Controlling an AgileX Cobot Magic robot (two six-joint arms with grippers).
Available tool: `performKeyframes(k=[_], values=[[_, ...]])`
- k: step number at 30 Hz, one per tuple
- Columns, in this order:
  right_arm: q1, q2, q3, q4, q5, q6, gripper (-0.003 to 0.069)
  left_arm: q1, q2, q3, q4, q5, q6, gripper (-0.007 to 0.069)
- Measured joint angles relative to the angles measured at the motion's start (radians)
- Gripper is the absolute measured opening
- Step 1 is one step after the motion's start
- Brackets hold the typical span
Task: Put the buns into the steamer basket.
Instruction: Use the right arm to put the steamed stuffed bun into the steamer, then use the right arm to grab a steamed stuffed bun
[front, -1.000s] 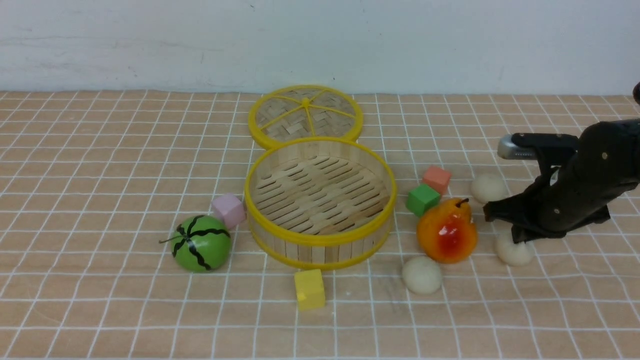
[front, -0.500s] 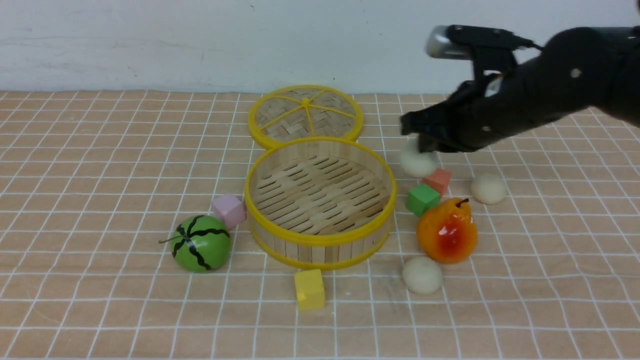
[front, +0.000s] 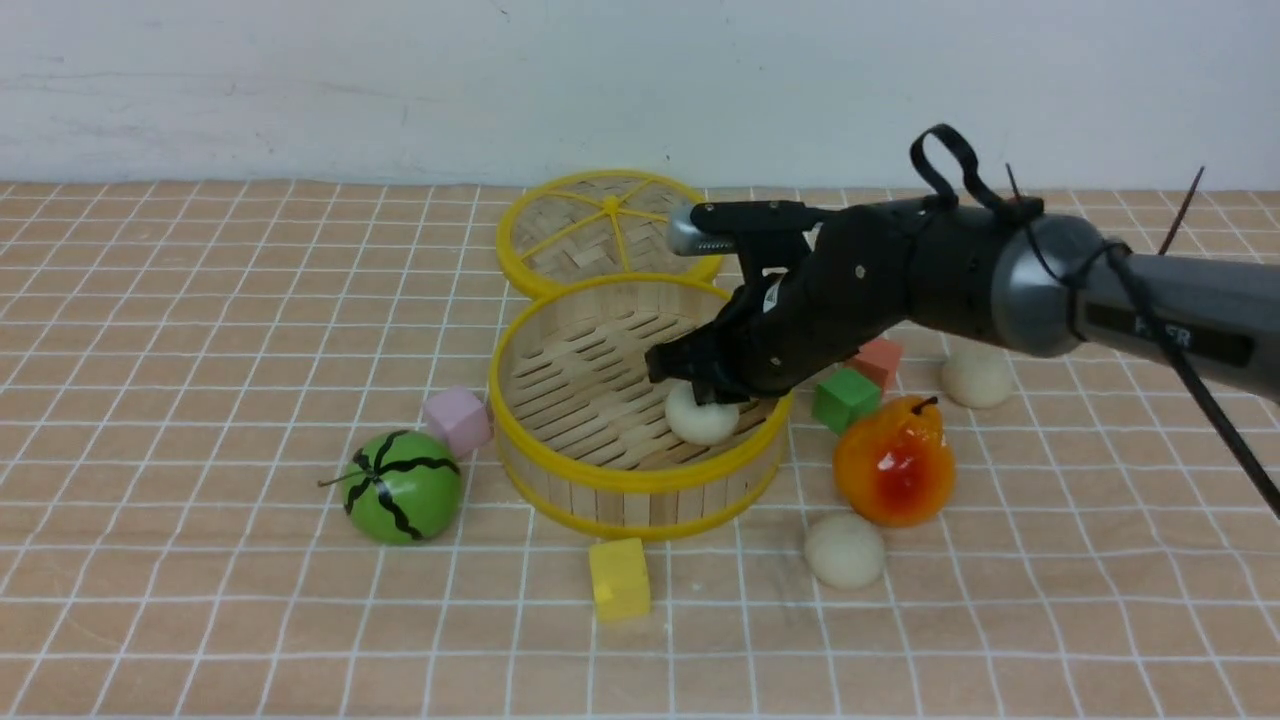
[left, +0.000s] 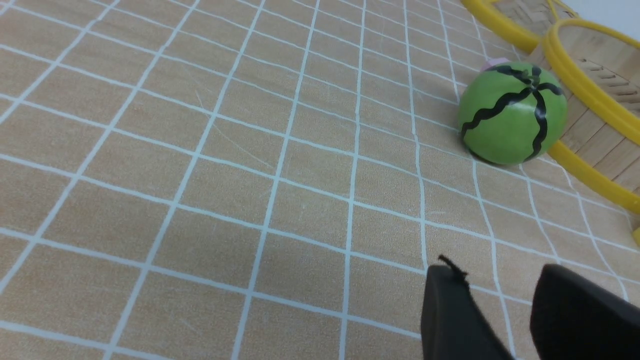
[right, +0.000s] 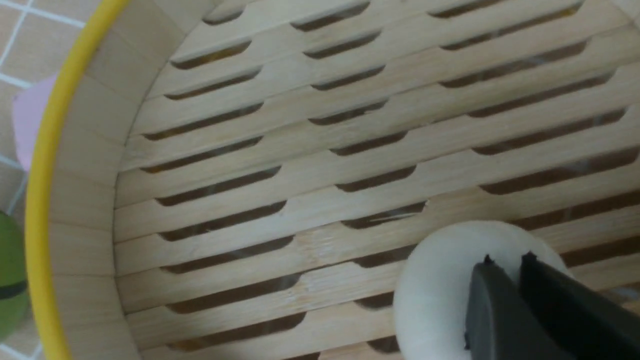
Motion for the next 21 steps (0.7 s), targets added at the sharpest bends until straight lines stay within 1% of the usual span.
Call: performKeyframes(k=[1,2,4,5,6,7,8,9,10,11,14,16,19,21], values=[[0.000,-0.001,-0.002,0.000,0.000,0.000,0.0115,0.000,0.000,0.000,0.000,0.000,0.000,0.0240],[0.000,-0.004,-0.006,-0.001,0.001,0.000,0.0169,0.000,0.000,0.000,0.000,0.000,0.000,0.0240],[0.000,-0.018,-0.006,-0.008,0.019,0.000,0.0241,0.000,0.000,0.000,0.000,0.000,0.000,0.0240],[0.000,-0.020,-0.006,-0.008,0.022,0.000,0.0241,0.000,0.000,0.000,0.000,0.000,0.000,0.0240],[0.000,-0.041,-0.006,-0.016,0.052,0.000,0.0290,0.000,0.000,0.000,0.000,0.000,0.000,0.0240],[0.000,-0.048,-0.006,-0.019,0.061,0.000,0.0309,0.000,0.000,0.000,0.000,0.000,0.000,0.0240],[0.000,-0.085,-0.006,-0.042,0.107,0.000,0.0349,0.000,0.000,0.000,0.000,0.000,0.000,0.0240],[0.000,-0.091,-0.006,-0.049,0.113,0.000,0.0359,0.000,0.000,0.000,0.000,0.000,0.000,0.0240],[0.000,-0.138,-0.006,-0.082,0.171,-0.003,0.0389,0.000,0.000,0.000,0.000,0.000,0.000,0.0240],[0.000,-0.184,-0.007,-0.120,0.235,-0.011,0.0403,0.000,0.000,0.000,0.000,0.000,0.000,0.0240],[0.000,-0.265,-0.008,-0.176,0.373,-0.016,0.0414,0.000,0.000,0.000,0.000,0.000,0.000,0.0240],[0.000,-0.307,-0.009,-0.189,0.478,-0.014,0.0413,0.000,0.000,0.000,0.000,0.000,0.000,0.0240],[0.000,-0.321,-0.003,-0.183,0.581,0.001,0.0401,0.000,0.000,0.000,0.000,0.000,0.000,0.0240],[0.000,-0.317,0.036,-0.175,0.590,0.017,0.0381,0.000,0.000,0.000,0.000,0.000,0.000,0.0240]])
